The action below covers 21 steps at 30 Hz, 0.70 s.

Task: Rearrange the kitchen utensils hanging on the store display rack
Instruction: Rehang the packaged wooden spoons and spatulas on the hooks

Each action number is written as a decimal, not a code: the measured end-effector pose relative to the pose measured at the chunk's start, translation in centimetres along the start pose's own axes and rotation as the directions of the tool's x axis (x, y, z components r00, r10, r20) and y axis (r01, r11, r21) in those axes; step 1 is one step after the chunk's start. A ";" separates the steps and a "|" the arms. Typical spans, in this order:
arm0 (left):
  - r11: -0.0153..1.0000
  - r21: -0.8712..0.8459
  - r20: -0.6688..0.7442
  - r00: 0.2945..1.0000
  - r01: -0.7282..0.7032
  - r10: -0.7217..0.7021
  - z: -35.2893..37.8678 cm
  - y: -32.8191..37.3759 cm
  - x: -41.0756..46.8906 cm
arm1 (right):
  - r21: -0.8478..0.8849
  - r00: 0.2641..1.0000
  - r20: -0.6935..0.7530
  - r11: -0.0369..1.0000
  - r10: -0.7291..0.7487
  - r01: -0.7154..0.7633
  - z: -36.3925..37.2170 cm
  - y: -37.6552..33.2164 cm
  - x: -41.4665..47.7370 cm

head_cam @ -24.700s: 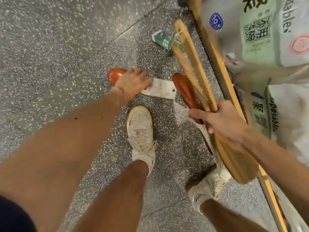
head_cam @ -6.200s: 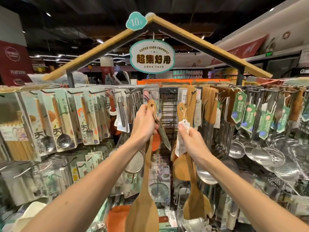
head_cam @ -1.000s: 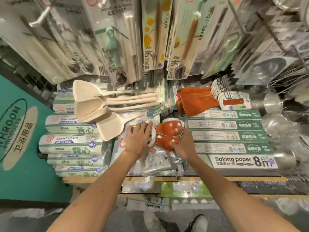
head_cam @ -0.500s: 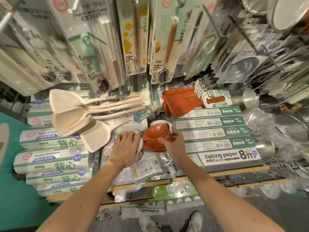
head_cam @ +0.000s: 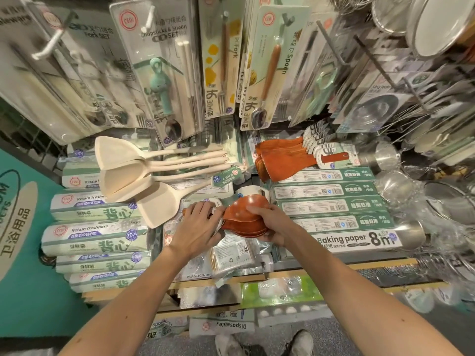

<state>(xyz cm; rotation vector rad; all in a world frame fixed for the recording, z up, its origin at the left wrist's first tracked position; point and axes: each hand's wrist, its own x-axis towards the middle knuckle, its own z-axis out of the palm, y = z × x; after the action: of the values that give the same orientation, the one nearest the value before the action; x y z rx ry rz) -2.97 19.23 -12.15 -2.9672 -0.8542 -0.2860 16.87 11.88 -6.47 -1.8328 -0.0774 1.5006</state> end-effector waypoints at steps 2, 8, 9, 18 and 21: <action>1.000 -0.004 0.007 1.000 -0.002 0.002 0.0 0.1 0.3 | -0.040 0.999 0.033 0.999 0.005 -0.004 -0.4 -0.5 -1.0; 0.999 0.024 -0.089 0.995 -0.046 0.048 -1.5 1.4 1.6 | -0.195 0.998 0.045 0.979 -0.043 0.051 -2.6 -1.9 -3.9; 0.998 0.029 -0.110 0.992 -0.062 0.065 -1.9 1.9 1.8 | -0.218 0.997 0.055 0.974 -0.053 0.064 -3.1 -2.2 -4.4; 0.993 -0.006 -0.099 0.988 0.120 -0.120 -3.9 5.5 3.6 | -0.241 0.983 0.072 0.954 -0.166 0.179 -6.1 -4.2 -8.1; 0.942 -0.082 -0.105 0.937 0.325 -0.332 -4.8 7.1 3.5 | -0.206 0.982 0.052 0.960 -0.184 0.191 -6.6 -4.4 -8.3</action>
<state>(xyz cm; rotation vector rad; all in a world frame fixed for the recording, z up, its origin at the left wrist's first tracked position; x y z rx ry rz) 2.91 14.55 -6.73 -2.8138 -1.3481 -0.5034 21.76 7.63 3.01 -1.9067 -0.4291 1.4319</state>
